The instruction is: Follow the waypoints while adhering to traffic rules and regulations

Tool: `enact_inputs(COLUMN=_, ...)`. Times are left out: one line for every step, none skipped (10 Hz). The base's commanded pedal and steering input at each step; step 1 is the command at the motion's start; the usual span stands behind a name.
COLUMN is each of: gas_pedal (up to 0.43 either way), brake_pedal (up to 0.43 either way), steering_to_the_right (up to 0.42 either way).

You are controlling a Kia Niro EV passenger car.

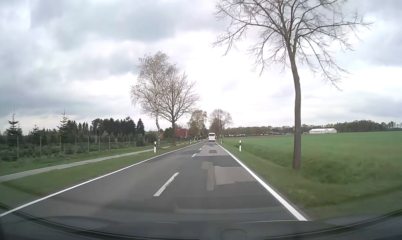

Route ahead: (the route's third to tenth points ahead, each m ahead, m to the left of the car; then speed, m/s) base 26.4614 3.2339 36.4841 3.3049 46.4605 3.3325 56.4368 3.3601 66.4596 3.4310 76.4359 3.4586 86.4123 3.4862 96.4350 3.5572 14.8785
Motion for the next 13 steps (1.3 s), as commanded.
enact_inputs(gas_pedal=0.039, brake_pedal=0.0, steering_to_the_right=0.0)
enact_inputs(gas_pedal=0.039, brake_pedal=0.0, steering_to_the_right=-0.001)
enact_inputs(gas_pedal=0.039, brake_pedal=0.0, steering_to_the_right=-0.001)
enact_inputs(gas_pedal=0.039, brake_pedal=0.0, steering_to_the_right=-0.001)
enact_inputs(gas_pedal=0.039, brake_pedal=0.006, steering_to_the_right=-0.001)
enact_inputs(gas_pedal=0.039, brake_pedal=0.0, steering_to_the_right=-0.001)
enact_inputs(gas_pedal=0.039, brake_pedal=0.0, steering_to_the_right=-0.001)
enact_inputs(gas_pedal=0.039, brake_pedal=0.006, steering_to_the_right=-0.001)
enact_inputs(gas_pedal=0.039, brake_pedal=0.0, steering_to_the_right=-0.002)
enact_inputs(gas_pedal=0.039, brake_pedal=0.0, steering_to_the_right=-0.003)
enact_inputs(gas_pedal=0.039, brake_pedal=0.0, steering_to_the_right=-0.006)
enact_inputs(gas_pedal=0.039, brake_pedal=0.0, steering_to_the_right=-0.008)
enact_inputs(gas_pedal=0.028, brake_pedal=0.0, steering_to_the_right=-0.007)
